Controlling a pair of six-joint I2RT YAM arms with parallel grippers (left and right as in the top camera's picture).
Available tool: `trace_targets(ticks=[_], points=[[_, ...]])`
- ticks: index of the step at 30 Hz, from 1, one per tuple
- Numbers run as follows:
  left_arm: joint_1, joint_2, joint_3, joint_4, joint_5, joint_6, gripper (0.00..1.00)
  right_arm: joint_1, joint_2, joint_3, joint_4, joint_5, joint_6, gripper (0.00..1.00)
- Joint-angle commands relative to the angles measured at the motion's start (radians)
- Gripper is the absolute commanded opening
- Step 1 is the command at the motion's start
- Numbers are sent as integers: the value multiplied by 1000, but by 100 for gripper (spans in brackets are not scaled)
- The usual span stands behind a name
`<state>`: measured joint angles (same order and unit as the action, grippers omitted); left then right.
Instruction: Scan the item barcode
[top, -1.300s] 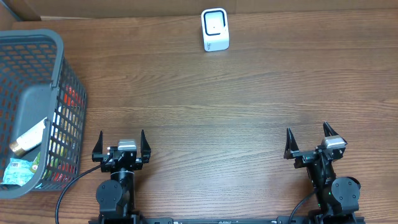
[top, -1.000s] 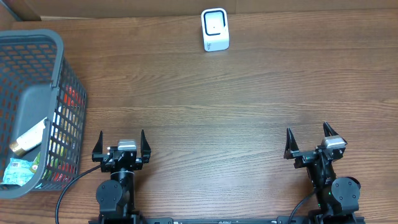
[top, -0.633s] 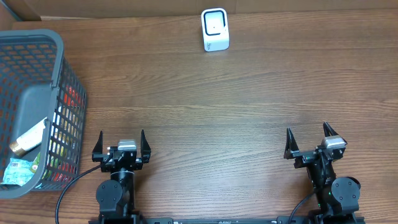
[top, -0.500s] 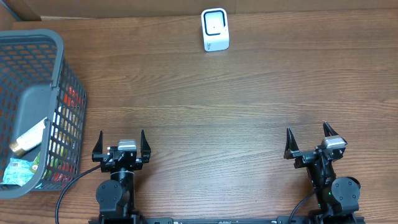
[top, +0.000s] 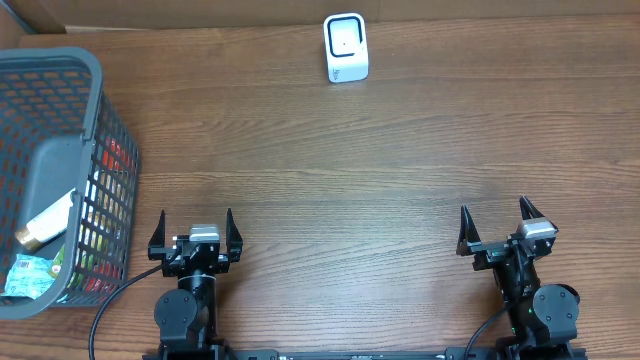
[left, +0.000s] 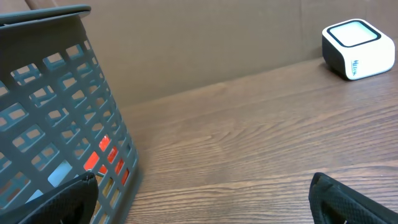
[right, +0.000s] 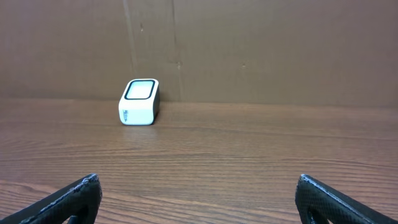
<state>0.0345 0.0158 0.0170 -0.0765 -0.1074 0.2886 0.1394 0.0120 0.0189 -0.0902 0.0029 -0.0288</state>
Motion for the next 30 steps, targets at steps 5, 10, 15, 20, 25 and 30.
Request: trace_targets(ticks=[5,10,15,20,25,30], points=[[4,-11,-10,6,11,11,100,6,-9,-11,6,-7,5,100],[5,-11,-10,6,-1,37,100,6,-9,-11,6,-7,6,100],[5,-11,-10,6,1,37,99,6,-9,-11,6,-7,6,100],[5,-11,-10,6,-6,38,100,6,-9,-11,6,-6,6,100],[5,-11,-10,6,-2,37,100,6,-9,-11,6,-7,5,100],[5,-11,-10,5,11,-12,100,6,-9,-11,8,-7,6,100]])
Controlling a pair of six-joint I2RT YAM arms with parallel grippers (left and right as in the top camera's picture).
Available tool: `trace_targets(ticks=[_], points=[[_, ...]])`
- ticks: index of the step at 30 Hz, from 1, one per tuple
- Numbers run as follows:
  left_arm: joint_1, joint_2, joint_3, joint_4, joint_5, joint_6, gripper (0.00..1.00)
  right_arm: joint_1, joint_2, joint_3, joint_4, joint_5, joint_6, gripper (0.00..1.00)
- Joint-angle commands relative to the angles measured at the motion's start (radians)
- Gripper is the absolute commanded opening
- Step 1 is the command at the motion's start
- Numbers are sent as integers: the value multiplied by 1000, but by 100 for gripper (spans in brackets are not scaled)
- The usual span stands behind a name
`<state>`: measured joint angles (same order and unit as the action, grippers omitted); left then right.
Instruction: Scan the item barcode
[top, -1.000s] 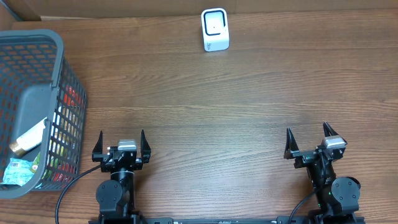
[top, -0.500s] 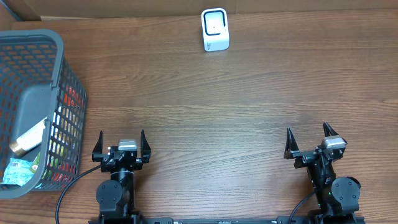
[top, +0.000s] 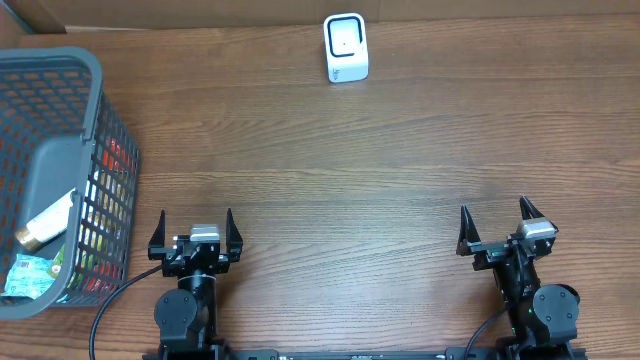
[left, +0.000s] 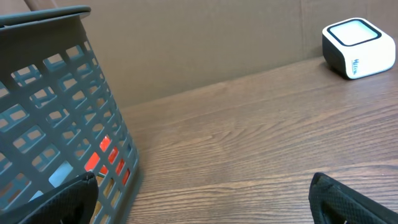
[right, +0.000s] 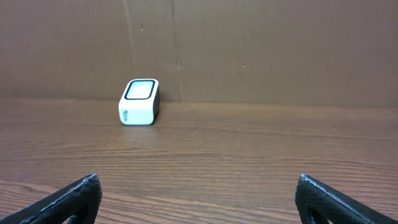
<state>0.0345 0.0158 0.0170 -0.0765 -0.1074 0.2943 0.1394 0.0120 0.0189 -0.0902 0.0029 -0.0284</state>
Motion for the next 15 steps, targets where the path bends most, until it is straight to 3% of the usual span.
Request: trace_targets(ticks=[1,7,15], points=[[5,-11,-10,5,13,-19,100,6,-9,-11,7,-7,5,100],[5,-11,-10,5,23,-109,100,6,-9,-11,12,-7,5,100],[5,-11,-10,6,11,-108,100,6,-9,-11,29,-8,5,100]])
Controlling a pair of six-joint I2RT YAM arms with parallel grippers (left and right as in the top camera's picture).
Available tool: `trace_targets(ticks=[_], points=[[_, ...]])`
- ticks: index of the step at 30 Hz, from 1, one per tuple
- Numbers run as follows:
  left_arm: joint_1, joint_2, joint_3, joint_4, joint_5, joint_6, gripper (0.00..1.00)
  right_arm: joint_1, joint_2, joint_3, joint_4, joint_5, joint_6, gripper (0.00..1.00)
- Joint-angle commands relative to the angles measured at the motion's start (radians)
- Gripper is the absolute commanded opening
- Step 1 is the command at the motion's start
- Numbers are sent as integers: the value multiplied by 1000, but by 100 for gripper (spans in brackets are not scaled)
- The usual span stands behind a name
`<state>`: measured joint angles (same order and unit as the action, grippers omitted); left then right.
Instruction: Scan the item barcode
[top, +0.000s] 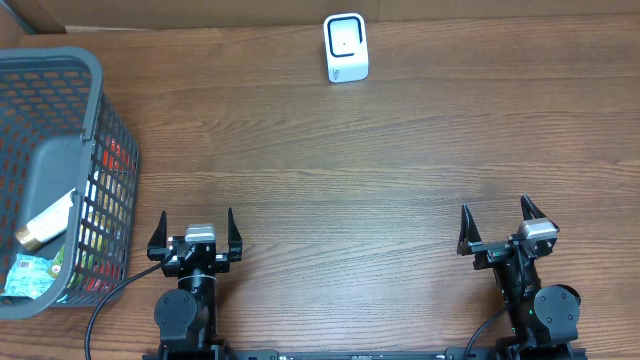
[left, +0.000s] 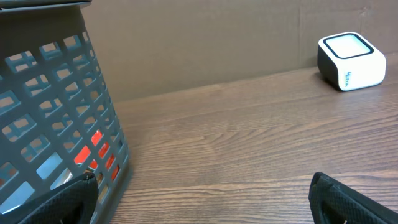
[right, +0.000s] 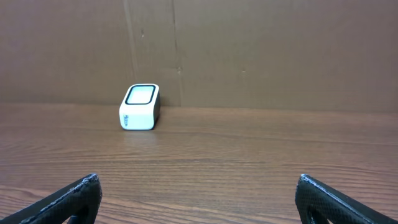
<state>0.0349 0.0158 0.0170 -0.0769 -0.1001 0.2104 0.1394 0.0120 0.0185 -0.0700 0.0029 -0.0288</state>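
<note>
The white barcode scanner with a dark-rimmed window stands at the table's far middle; it also shows in the wrist views as the scanner and the scanner. A grey mesh basket at the left edge holds several items, among them a white bottle and red packets. My left gripper rests open at the near edge beside the basket, nothing between its fingers. My right gripper rests open at the near right, also holding nothing.
A brown cardboard wall backs the wooden table. The basket's wall stands close to the left gripper's left finger.
The left wrist view has shifted slightly: the scanner and basket sit a little lower and to the left in it. The right wrist view sits a touch lower too. Both grippers remain open.
Both grippers rested open at the near edge of the table at both earlier moments, with the basket and scanner unmoved. By now only a slight shift of the wrist views shows; nothing has been picked up.
</note>
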Motion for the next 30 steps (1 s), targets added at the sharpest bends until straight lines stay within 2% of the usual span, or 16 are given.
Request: trace_targets(ticks=[1,22,30], points=[[5,-11,-10,6,5,-24,99,6,-9,-10,8,-8,6,100],[4,-11,-6,7,5,-24,100,6,-9,-10,43,-8,6,100],[4,-11,57,-24,27,-36,100,6,-9,31,41,-40,5,100]])
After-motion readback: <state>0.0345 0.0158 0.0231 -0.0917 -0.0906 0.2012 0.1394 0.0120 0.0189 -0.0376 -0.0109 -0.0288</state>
